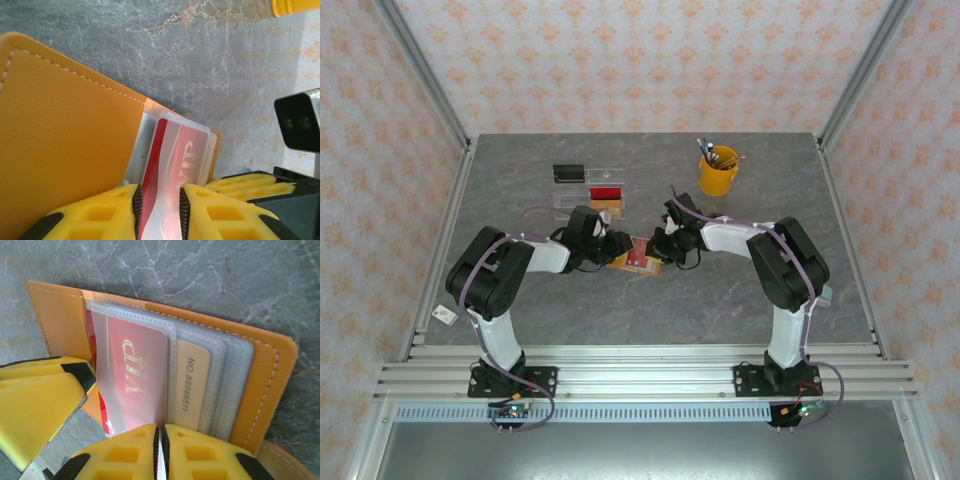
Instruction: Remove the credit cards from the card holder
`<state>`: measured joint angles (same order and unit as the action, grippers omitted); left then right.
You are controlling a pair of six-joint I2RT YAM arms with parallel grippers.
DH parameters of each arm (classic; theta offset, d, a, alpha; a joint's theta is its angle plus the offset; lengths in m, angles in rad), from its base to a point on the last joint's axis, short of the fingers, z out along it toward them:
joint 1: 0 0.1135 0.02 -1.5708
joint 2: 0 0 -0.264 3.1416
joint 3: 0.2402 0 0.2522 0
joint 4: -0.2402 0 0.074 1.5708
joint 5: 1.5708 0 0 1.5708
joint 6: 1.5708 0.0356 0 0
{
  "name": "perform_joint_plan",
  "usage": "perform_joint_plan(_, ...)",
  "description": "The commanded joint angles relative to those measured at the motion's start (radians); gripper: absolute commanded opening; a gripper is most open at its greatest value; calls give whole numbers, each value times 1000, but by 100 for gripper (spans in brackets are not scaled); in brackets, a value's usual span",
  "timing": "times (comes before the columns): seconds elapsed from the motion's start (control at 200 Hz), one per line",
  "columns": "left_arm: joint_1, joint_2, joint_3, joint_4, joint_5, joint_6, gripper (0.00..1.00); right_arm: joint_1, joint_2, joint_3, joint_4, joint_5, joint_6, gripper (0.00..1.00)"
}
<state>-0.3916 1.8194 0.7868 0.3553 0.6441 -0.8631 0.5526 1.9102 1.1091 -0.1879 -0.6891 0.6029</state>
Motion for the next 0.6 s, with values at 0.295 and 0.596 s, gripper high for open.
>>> perform_joint_plan(0.295,-41,21,-7,18,-47,-40,30,9,55,-58,-29,12,9,15)
perform_joint_plan(0.596,-71,-60,10,-172,-237,21,31,8,51,-64,-28,21,12,14)
